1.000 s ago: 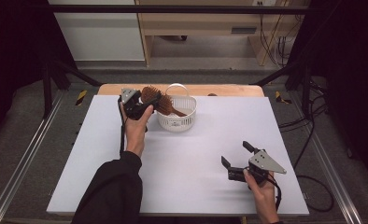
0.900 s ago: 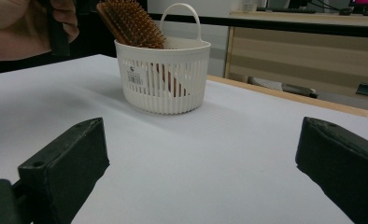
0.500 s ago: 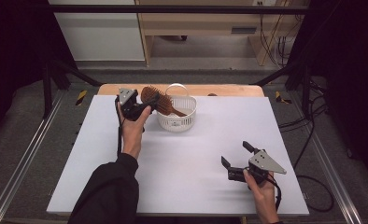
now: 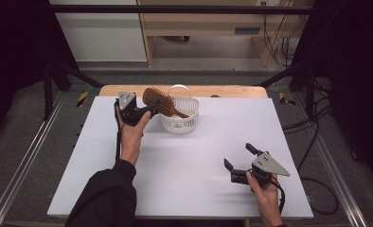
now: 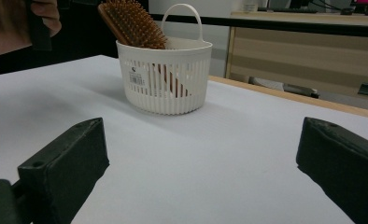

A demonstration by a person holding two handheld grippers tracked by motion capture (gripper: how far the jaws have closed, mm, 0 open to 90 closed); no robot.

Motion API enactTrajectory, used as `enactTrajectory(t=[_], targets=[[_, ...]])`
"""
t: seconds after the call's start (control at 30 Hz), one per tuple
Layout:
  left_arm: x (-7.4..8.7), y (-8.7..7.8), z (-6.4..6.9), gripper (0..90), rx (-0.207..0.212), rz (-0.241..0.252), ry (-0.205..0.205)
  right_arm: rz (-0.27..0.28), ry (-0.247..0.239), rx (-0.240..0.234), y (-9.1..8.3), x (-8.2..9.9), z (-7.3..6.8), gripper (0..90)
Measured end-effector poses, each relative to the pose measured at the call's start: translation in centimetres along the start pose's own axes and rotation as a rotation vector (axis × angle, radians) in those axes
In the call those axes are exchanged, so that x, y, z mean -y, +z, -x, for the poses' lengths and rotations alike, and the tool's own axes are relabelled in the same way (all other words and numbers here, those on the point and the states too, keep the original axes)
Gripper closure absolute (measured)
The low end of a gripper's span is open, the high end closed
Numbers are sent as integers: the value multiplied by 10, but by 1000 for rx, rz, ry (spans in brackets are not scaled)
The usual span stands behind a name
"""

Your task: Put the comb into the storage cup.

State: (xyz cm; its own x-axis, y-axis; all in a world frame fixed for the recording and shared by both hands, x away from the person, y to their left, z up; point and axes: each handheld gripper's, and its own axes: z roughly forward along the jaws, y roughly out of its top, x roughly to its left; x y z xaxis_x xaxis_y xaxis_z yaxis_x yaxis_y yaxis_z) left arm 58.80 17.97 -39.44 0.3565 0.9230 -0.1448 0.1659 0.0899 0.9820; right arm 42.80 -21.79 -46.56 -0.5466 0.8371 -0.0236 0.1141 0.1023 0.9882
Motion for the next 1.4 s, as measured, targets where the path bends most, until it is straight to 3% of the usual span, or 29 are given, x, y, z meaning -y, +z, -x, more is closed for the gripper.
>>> enactTrajectory(t=[0.43, 0.77, 1.07, 1.4], targets=[[2, -9, 1, 14, 8, -6, 10, -1, 3, -1, 0, 0, 0, 23], [8, -24, 8, 15, 15, -6, 111, 0, 4, -4, 0, 0, -1, 23], [15, -38, 8, 17, 28, -5, 127, -3, 5, -10, 1, 1, -1, 23], [18, -57, -1, 17, 36, -11, 105, -6, 2, -10, 0, 0, -2, 23]])
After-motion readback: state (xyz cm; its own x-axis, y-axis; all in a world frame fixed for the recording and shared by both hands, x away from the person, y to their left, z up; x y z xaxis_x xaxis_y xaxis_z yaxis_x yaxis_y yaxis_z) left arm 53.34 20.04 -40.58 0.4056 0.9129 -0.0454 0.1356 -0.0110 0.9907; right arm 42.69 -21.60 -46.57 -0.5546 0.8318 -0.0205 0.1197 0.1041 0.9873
